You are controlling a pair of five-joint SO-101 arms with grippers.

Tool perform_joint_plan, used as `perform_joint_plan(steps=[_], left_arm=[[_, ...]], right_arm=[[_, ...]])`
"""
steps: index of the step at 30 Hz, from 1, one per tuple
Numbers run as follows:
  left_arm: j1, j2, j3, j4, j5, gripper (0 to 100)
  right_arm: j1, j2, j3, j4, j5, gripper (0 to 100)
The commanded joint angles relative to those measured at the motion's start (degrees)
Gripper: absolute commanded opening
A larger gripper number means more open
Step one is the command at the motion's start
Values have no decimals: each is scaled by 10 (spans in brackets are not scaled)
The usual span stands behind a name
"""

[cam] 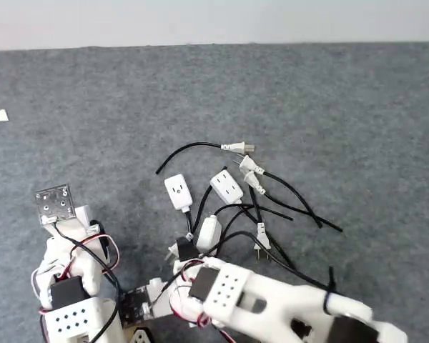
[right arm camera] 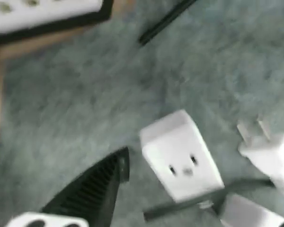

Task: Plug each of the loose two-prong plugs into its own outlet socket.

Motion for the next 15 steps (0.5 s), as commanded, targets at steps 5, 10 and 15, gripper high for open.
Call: perform_joint_plan(steps=[5,10,15], left_arm=[[5,-5,-8,-15,-5,15],[5,-5,-8,-15,-5,15],[5,-5,-8,-14,-5,15]], right_arm=[[94,97,-89,-9,-13,348],[146,117,-111,-37,-13,200],[229,116,-129,-61,-13,150]])
